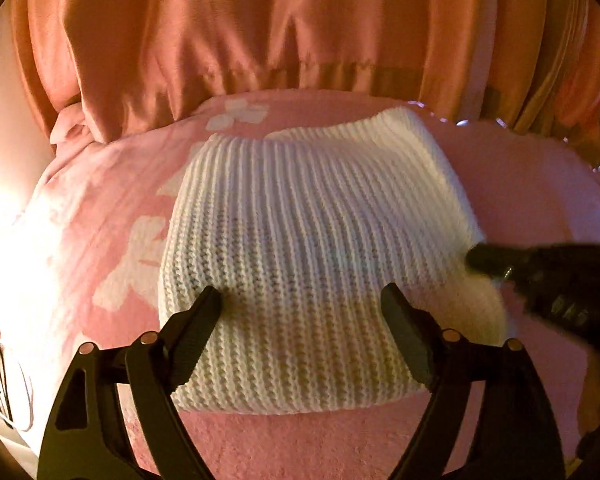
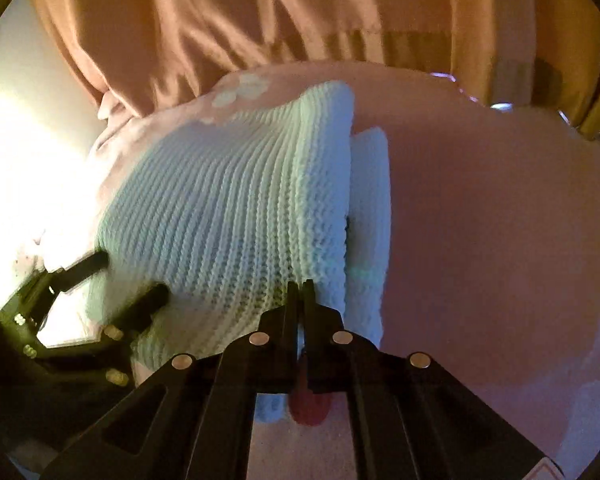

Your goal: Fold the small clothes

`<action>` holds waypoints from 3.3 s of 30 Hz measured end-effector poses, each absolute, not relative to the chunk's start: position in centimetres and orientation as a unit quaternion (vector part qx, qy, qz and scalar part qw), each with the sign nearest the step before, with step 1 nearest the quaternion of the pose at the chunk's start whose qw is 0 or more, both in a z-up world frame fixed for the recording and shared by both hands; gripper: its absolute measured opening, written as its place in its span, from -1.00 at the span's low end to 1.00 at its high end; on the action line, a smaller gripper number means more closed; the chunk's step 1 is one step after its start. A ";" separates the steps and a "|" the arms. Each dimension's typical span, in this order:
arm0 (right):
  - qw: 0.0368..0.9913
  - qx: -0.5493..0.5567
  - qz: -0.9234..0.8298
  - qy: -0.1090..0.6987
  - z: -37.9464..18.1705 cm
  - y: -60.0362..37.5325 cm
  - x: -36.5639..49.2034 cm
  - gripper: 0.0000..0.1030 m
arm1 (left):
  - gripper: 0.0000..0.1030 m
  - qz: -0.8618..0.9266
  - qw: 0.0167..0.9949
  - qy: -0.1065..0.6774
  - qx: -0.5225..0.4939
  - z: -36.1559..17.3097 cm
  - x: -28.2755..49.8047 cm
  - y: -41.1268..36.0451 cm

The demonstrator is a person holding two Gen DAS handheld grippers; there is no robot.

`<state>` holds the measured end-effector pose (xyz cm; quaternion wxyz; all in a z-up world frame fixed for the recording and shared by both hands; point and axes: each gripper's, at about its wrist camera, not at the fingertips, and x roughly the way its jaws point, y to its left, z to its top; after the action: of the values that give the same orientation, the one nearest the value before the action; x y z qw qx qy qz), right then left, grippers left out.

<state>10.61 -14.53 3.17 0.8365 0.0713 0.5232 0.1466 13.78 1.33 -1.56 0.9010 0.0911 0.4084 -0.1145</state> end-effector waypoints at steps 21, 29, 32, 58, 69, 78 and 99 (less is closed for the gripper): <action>0.816 -0.014 0.147 0.559 2.8 -12.0 8.1 -0.81 | 0.62 -0.097 0.896 0.428 0.071 -1.9 11.8 1.6; 0.876 0.085 0.107 0.463 7.4 -15.1 2.3 -0.08 | 0.85 -0.077 0.913 0.396 0.054 1.0 9.3 3.7; 0.882 0.063 0.067 0.462 6.2 -15.0 0.3 0.04 | 0.85 -0.073 0.918 0.383 0.063 1.3 8.0 4.3; 0.889 0.028 0.006 0.457 2.8 -14.6 -3.7 0.22 | 0.85 -0.052 0.907 0.408 0.091 -3.0 4.0 4.6; 0.887 0.019 0.013 0.462 2.4 -14.0 -3.8 0.24 | 0.85 -0.055 0.904 0.412 0.099 -3.5 3.9 3.8; 0.885 0.020 0.013 0.464 2.3 -14.0 -3.8 0.24 | 0.85 -0.054 0.903 0.414 0.097 -3.6 4.0 3.8; 0.884 0.020 0.006 0.466 2.1 -13.8 -3.5 0.24 | 0.81 -0.047 0.908 0.404 0.097 -3.7 3.4 2.4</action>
<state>-3.47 -13.78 2.09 0.8844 0.0196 0.4663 0.0056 3.38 2.40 -3.74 0.9085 0.0973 0.4038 -0.0465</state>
